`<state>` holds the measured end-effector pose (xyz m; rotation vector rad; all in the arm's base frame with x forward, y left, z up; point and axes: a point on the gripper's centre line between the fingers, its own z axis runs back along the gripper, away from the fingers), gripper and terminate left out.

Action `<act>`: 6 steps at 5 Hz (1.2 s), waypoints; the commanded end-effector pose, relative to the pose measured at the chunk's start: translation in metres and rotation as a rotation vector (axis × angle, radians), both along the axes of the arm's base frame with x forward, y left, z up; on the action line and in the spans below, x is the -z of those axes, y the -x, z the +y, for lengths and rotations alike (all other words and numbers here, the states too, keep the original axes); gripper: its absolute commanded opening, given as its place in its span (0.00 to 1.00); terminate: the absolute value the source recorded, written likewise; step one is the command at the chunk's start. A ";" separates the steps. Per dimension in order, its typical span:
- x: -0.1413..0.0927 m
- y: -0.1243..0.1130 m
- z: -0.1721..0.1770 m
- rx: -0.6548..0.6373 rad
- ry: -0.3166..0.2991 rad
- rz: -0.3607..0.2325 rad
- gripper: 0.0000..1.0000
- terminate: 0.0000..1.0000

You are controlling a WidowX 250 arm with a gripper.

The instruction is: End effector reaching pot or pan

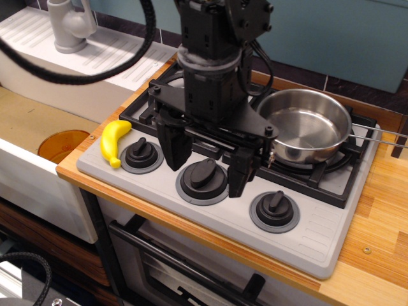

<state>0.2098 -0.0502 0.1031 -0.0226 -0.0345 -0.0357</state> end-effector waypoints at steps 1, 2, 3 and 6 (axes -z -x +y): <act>0.000 0.000 0.000 0.000 0.000 0.000 1.00 0.00; -0.010 -0.039 -0.018 -0.070 -0.030 0.019 1.00 0.00; -0.007 -0.066 -0.022 -0.072 -0.025 0.010 1.00 0.00; -0.014 -0.107 -0.013 -0.074 -0.028 -0.019 1.00 0.00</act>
